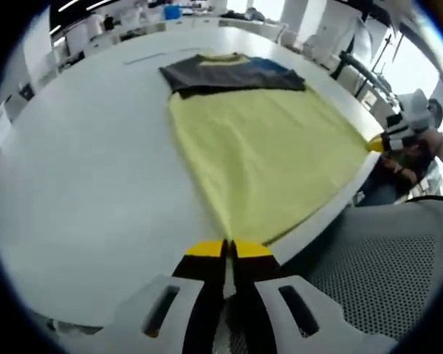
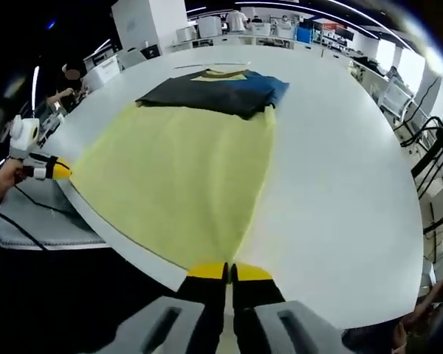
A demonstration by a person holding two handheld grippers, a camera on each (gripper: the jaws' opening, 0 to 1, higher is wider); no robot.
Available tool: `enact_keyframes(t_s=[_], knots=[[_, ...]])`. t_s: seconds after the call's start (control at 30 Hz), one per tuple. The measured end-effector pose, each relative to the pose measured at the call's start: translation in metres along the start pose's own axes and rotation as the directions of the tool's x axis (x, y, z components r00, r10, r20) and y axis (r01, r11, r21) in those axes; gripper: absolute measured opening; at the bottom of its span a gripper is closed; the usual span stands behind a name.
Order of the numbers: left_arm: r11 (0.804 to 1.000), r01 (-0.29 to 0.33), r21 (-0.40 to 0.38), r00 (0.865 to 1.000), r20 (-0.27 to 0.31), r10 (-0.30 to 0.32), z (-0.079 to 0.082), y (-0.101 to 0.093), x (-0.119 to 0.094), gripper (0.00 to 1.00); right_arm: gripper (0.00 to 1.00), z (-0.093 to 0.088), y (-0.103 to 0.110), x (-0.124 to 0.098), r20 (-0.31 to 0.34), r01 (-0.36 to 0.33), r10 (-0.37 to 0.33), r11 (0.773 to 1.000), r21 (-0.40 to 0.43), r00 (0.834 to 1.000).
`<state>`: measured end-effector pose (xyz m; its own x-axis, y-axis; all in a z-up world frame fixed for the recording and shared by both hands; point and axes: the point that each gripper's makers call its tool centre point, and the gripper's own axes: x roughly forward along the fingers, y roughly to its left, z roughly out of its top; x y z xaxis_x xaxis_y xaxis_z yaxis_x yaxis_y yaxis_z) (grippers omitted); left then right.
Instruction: Fold the garment on the visible template until the final outline fits inside the template.
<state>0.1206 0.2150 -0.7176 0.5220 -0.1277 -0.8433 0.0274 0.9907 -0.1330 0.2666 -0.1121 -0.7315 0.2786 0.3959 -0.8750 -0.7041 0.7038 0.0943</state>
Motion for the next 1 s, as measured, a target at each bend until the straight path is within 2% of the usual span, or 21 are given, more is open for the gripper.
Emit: enact_keyframes(t_s=[0.13,0.27,0.57,0.77,1.0], knots=[[1.0,0.005,-0.016,1.0,-0.01,-0.005,-0.003,-0.003,-0.002,0.0,0.0,-0.004,0.001,-0.003,-0.001,-0.007,0.007,1.0,0.008,1.0],[1.0,0.013,0.003,0.999,-0.036,-0.013,-0.006,-0.008,-0.006,0.0,0.0,-0.008,0.002,-0.007,-0.004,-0.013,0.013,1.0,0.017,1.0],[1.0,0.023,-0.017,0.999,-0.049,-0.024,-0.009,-0.01,-0.012,0.0,0.0,-0.01,0.007,-0.014,-0.001,-0.016,0.016,1.0,0.011,1.0],[0.999,0.024,-0.031,0.999,-0.027,-0.025,0.0,-0.01,-0.019,0.0,0.0,-0.004,0.008,-0.019,0.005,-0.013,0.013,1.0,0.005,1.0],[1.0,0.022,-0.012,1.0,0.008,-0.022,0.02,-0.01,-0.03,0.0,0.0,0.015,0.007,-0.032,0.039,-0.009,0.01,1.0,-0.03,0.999]])
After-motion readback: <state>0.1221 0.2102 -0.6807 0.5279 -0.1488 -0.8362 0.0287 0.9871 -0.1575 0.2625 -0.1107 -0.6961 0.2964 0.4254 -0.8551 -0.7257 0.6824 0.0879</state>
